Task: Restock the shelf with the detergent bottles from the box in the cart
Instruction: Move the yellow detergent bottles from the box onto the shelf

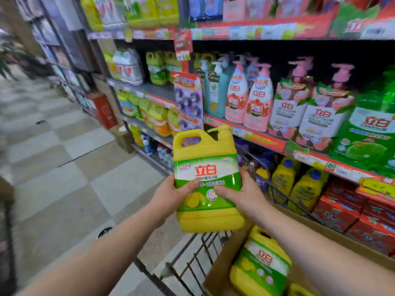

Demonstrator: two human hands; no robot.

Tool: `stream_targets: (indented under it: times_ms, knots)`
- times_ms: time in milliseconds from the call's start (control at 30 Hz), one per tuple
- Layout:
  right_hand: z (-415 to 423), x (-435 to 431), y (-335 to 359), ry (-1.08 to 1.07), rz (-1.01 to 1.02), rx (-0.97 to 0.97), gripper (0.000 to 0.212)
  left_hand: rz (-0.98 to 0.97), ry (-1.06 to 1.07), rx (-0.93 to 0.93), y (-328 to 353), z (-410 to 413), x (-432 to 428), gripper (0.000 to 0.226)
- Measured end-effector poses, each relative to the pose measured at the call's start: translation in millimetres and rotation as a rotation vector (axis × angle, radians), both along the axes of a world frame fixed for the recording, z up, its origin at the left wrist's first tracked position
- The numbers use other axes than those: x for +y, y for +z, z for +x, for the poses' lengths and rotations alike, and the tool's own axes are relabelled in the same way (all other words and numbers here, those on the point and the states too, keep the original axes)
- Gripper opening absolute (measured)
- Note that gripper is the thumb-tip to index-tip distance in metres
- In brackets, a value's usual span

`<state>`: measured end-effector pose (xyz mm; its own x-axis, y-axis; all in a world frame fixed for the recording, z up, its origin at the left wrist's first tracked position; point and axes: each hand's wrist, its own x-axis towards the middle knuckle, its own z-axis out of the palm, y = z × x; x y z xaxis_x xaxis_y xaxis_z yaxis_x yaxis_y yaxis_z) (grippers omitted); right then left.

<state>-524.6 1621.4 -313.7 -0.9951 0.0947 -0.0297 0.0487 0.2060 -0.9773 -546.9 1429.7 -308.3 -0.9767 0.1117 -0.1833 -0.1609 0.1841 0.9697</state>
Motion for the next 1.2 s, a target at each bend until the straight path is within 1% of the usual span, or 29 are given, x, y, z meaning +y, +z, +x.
stream_targets:
  times_ms: [33,100,167,300,433,567,733,833,900,1033,1067,1200]
  knots:
    - [-5,-17,2,0.013,-0.008,0.013,0.062,0.012,-0.003,0.013,1,-4,-17,0.042]
    - [-16,-54,6,0.023,-0.012,0.035,0.056,0.002,-0.007,0.033,4,-12,-54,0.024]
    - [-27,-95,6,0.031,-0.024,0.054,0.053,0.005,0.019,0.046,8,-21,-95,0.015]
    - [-53,-187,7,0.075,-0.056,0.061,0.052,0.011,0.052,0.056,16,-38,-187,0.019]
    - [-80,-281,3,0.1,-0.066,0.04,0.065,0.001,0.086,0.069,23,-52,-279,0.017]
    - [-99,-352,4,0.156,-0.096,0.0,0.076,-0.004,0.142,0.084,30,-61,-348,0.014]
    - [-137,-407,13,0.212,-0.047,0.029,0.069,0.027,0.201,0.102,36,-82,-403,0.015]
    - [-159,-429,14,0.249,-0.009,0.029,0.065,0.029,0.235,0.078,35,-99,-425,0.016]
    - [-178,-444,14,0.273,-0.008,0.027,0.065,0.015,0.257,0.068,35,-114,-441,0.021]
    - [-229,-475,10,0.321,-0.047,0.025,0.065,-0.046,0.295,0.052,33,-160,-470,0.04]
    - [-244,-482,8,0.327,-0.055,0.032,0.064,-0.062,0.308,0.047,31,-175,-476,0.041]
    - [-315,-500,3,0.324,-0.058,0.031,0.064,-0.072,0.323,0.039,26,-247,-495,0.024]
